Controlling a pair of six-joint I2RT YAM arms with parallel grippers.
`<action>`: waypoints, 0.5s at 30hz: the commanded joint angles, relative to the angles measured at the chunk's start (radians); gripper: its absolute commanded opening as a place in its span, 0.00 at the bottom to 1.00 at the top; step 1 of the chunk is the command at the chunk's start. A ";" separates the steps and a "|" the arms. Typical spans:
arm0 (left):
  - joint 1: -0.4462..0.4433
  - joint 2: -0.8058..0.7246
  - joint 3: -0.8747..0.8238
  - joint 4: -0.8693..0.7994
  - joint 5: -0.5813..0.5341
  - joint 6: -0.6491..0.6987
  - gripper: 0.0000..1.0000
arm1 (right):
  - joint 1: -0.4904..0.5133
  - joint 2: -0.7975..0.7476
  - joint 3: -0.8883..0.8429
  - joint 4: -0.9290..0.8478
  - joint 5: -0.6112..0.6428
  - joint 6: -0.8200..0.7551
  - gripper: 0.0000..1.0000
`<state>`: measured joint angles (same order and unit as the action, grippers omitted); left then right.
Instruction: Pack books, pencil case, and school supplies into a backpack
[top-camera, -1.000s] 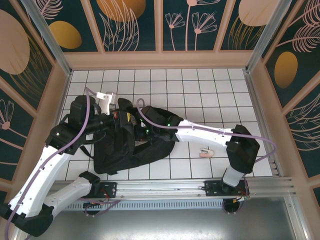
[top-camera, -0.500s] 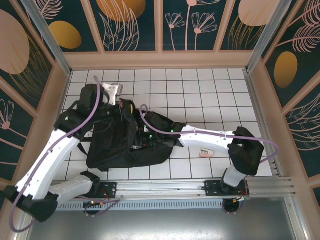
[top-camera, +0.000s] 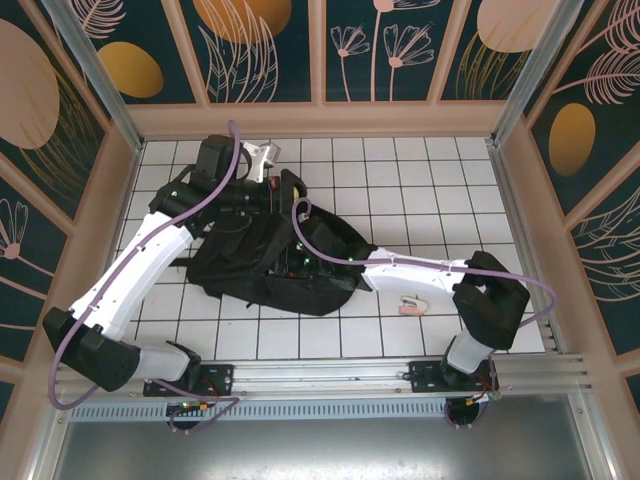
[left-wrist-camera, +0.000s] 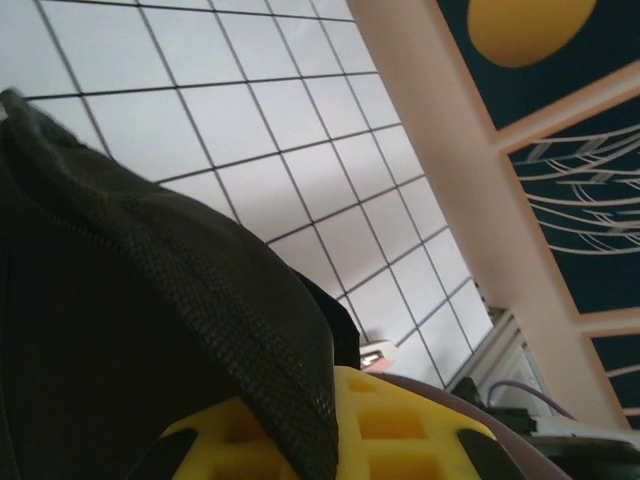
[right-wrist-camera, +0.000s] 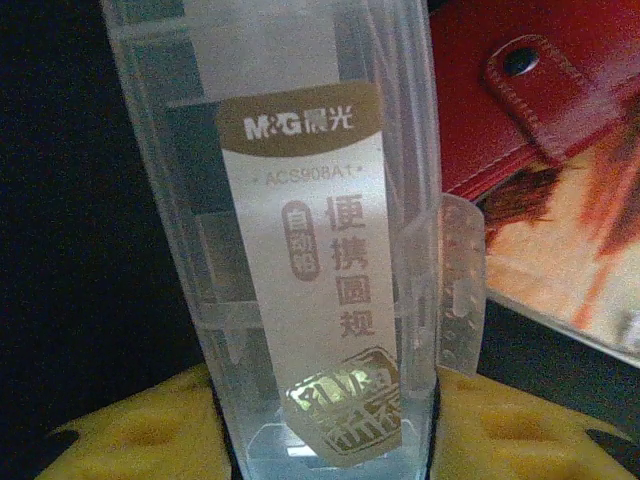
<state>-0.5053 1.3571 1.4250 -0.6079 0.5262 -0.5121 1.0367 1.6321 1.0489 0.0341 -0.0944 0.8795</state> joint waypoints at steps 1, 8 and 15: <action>-0.022 -0.052 0.001 0.197 0.137 -0.043 0.00 | -0.008 -0.006 -0.026 0.158 0.009 0.030 0.46; -0.022 -0.185 -0.088 0.065 0.001 0.046 0.00 | -0.048 0.043 -0.044 0.231 -0.007 0.007 0.47; -0.021 -0.252 -0.161 0.042 -0.025 0.069 0.00 | -0.089 0.161 0.078 0.234 -0.032 -0.011 0.55</action>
<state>-0.5182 1.1397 1.2755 -0.6254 0.4889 -0.4774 0.9596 1.7489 1.0515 0.1963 -0.1139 0.8921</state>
